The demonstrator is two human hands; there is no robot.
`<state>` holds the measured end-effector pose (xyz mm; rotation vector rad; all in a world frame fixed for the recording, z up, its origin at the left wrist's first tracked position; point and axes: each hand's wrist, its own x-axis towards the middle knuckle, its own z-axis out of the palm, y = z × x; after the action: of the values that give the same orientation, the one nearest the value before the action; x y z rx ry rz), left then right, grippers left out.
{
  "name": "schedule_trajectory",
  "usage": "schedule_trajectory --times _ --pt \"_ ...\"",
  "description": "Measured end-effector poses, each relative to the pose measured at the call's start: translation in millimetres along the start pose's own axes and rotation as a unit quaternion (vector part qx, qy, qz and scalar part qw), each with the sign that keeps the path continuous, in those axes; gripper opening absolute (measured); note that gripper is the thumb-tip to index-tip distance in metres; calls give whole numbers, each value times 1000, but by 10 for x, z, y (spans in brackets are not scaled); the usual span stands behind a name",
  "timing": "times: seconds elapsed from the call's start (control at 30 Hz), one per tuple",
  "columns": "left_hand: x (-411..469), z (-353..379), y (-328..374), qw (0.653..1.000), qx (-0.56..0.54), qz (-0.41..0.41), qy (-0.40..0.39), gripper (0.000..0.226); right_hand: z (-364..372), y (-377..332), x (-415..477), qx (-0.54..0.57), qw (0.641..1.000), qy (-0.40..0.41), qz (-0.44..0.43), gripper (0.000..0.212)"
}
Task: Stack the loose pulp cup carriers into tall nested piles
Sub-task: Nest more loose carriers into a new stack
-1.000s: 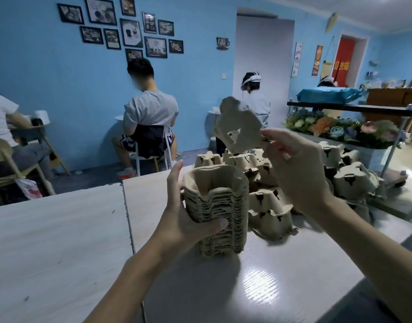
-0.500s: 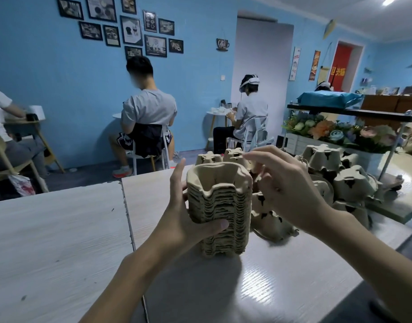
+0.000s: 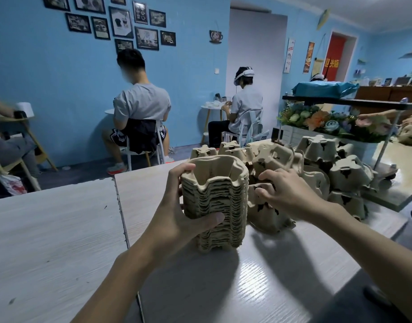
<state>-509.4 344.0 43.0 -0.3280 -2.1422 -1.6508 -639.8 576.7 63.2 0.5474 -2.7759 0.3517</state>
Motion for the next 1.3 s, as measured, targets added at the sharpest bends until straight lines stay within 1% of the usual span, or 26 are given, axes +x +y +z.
schedule_trajectory --times 0.07,0.17,0.33,0.63,0.8,0.87,0.97,1.13,1.23,1.3 --pt "1 3 -18 1000 1 0 2 89 11 -23 27 -27 1000 -5 5 45" --pt "-1 7 -16 1000 -4 -1 4 88 36 -51 78 -56 998 -19 12 36" --pt "-4 9 -2 1000 -6 0 -2 87 51 -95 175 -74 997 -38 5 29" --pt "-26 30 38 1000 -11 8 -4 86 61 -168 172 -101 992 -72 33 36" --pt "-35 36 41 1000 -13 11 -8 83 59 -221 145 -105 991 -78 43 32" --pt "-35 27 32 1000 -14 12 -4 84 52 -224 145 -84 993 -67 37 31" --pt "-36 26 22 1000 -11 13 -5 85 2 -252 144 -22 999 -40 28 39" --pt "-21 7 -1 1000 -10 12 -9 86 -128 -270 87 84 996 9 11 42" --pt "-19 5 3 1000 -12 8 -2 87 -255 -259 10 161 983 89 7 40" --pt "-21 4 -7 1000 -17 6 1 86 -368 -264 -44 277 953 117 39 42"
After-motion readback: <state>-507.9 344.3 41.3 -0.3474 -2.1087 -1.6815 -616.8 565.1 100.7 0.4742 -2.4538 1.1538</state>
